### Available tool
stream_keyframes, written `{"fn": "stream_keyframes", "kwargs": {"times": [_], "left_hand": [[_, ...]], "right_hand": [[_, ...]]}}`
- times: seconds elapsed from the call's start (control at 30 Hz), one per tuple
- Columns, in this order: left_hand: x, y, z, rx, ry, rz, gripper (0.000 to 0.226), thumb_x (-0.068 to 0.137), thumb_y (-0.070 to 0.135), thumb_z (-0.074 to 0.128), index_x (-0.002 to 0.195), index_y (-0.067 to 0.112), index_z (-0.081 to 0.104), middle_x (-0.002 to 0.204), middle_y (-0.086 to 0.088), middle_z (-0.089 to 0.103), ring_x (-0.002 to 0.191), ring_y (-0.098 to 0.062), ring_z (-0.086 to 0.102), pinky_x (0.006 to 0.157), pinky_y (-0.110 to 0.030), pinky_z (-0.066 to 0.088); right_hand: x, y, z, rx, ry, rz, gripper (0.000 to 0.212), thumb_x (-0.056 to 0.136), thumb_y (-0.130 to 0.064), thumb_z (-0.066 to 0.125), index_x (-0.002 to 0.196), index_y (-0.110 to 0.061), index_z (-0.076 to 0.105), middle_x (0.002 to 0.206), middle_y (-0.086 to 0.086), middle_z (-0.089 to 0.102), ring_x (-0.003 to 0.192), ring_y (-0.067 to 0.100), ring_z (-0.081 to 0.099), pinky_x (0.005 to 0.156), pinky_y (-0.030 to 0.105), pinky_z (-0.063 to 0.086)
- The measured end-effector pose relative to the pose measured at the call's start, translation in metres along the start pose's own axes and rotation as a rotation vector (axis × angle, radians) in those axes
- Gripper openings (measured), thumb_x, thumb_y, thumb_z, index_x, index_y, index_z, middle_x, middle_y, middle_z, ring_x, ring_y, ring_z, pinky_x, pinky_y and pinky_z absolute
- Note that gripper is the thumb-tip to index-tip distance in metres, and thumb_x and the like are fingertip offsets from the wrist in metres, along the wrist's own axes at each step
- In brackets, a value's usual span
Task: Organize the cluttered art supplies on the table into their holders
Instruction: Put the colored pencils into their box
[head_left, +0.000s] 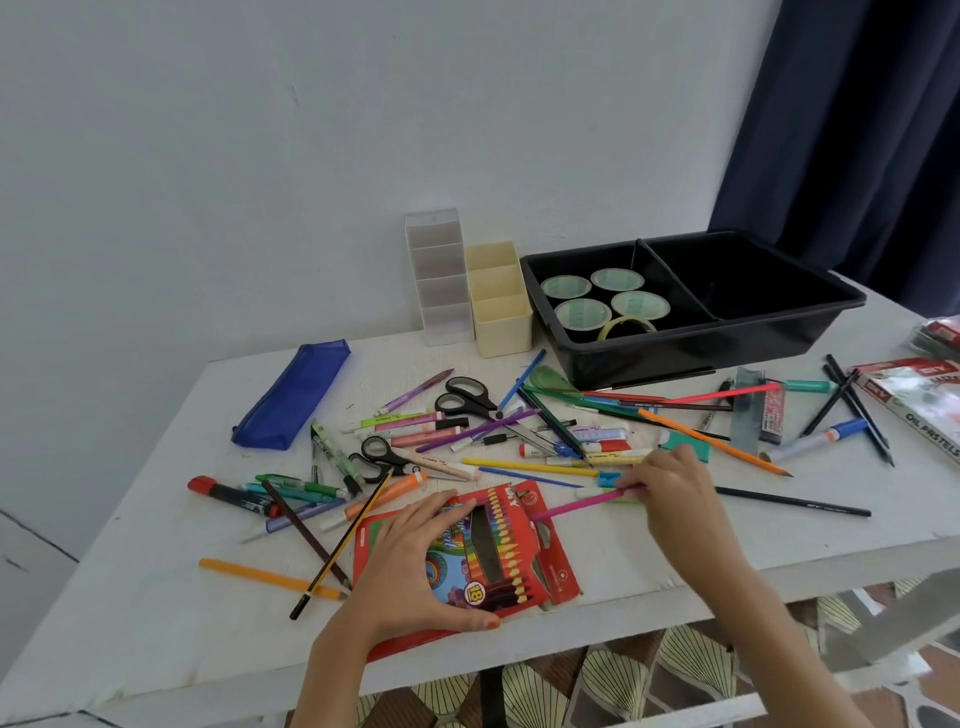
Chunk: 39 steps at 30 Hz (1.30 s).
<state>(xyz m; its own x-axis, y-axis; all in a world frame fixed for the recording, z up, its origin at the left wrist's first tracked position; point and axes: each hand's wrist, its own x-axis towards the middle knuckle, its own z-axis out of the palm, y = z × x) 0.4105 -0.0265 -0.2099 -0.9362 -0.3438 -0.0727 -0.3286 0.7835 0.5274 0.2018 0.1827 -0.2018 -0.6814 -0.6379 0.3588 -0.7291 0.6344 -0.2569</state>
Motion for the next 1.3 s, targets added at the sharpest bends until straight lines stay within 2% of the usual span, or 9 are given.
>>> {"fn": "stream_keyframes", "kwargs": {"times": [0.17,0.23,0.37,0.5,0.7,1.0,1.1,1.17,1.3], "left_hand": [[-0.002,0.001,-0.002,-0.026,0.008,0.007,0.107,0.046,0.08,0.069,0.137,0.055,0.021,0.148,0.029,0.009,0.138,0.003,0.008,0.117,-0.037,0.011],[-0.003,0.002,-0.002,-0.03,0.007,0.013,0.106,0.046,0.079,0.069,0.137,0.055,0.02,0.147,0.031,0.008,0.138,0.004,0.008,0.116,-0.037,0.011],[-0.002,0.002,-0.001,-0.017,-0.009,0.015,0.106,0.046,0.08,0.069,0.137,0.056,0.019,0.145,0.033,0.006,0.137,0.004,0.005,0.116,-0.036,0.01],[-0.002,0.0,0.001,0.008,-0.009,0.012,0.108,0.045,0.083,0.066,0.138,0.055,0.019,0.149,0.03,0.006,0.139,0.001,0.004,0.117,-0.037,0.009],[-0.001,-0.001,0.002,0.003,-0.002,0.019,0.109,0.044,0.083,0.067,0.139,0.055,0.02,0.149,0.03,0.005,0.14,0.001,0.002,0.117,-0.037,0.008],[0.001,-0.003,0.005,-0.009,-0.003,0.019,0.109,0.044,0.083,0.066,0.139,0.054,0.02,0.149,0.03,0.004,0.14,0.001,0.001,0.117,-0.039,0.007],[0.001,-0.003,0.005,-0.017,-0.012,0.013,0.109,0.044,0.083,0.066,0.138,0.055,0.02,0.149,0.031,0.004,0.14,0.001,0.0,0.117,-0.04,0.008],[0.0,-0.003,0.005,-0.019,-0.012,0.012,0.109,0.044,0.083,0.066,0.138,0.055,0.02,0.149,0.03,0.004,0.14,0.0,0.0,0.117,-0.041,0.007],[0.0,-0.004,0.004,-0.021,-0.019,0.007,0.109,0.044,0.084,0.065,0.138,0.055,0.019,0.149,0.031,0.003,0.14,0.0,0.0,0.118,-0.042,0.007]], "right_hand": [[0.001,-0.041,0.02,0.113,-0.113,-0.095,0.022,0.09,-0.026,0.056,0.107,-0.019,0.069,0.099,-0.005,0.062,0.092,0.011,0.045,0.087,0.026,0.04],[0.003,-0.056,0.027,0.193,-0.153,-0.091,0.025,0.09,-0.026,0.057,0.111,-0.017,0.067,0.106,-0.003,0.058,0.1,0.013,0.049,0.092,0.03,0.043],[0.012,-0.075,0.036,0.304,-0.21,-0.032,0.034,0.093,-0.024,0.053,0.127,-0.015,0.054,0.124,-0.002,0.046,0.115,0.013,0.046,0.096,0.024,0.041],[0.019,-0.078,0.044,0.277,-0.183,-0.052,0.029,0.094,-0.029,0.051,0.117,-0.017,0.063,0.116,-0.002,0.052,0.112,0.011,0.039,0.09,0.018,0.035],[0.018,-0.081,0.05,0.329,-0.177,-0.017,0.024,0.093,-0.023,0.054,0.113,-0.013,0.064,0.111,0.0,0.054,0.108,0.01,0.045,0.086,0.015,0.034],[0.017,-0.079,0.052,0.44,-0.176,0.037,0.011,0.087,-0.014,0.063,0.097,-0.013,0.067,0.1,-0.003,0.053,0.09,0.003,0.046,0.081,0.013,0.041],[0.021,-0.078,0.048,0.466,-0.249,0.033,0.011,0.088,-0.01,0.061,0.095,-0.016,0.066,0.096,-0.003,0.059,0.079,-0.001,0.048,0.068,0.007,0.041],[0.024,-0.074,0.041,0.45,-0.278,0.0,0.016,0.09,-0.009,0.057,0.1,-0.016,0.068,0.099,-0.004,0.062,0.08,-0.002,0.048,0.067,0.005,0.038],[0.027,-0.059,0.028,0.31,-0.044,0.051,0.022,0.093,-0.009,0.053,0.109,-0.013,0.067,0.104,0.001,0.064,0.095,0.009,0.051,0.079,0.015,0.038]]}}
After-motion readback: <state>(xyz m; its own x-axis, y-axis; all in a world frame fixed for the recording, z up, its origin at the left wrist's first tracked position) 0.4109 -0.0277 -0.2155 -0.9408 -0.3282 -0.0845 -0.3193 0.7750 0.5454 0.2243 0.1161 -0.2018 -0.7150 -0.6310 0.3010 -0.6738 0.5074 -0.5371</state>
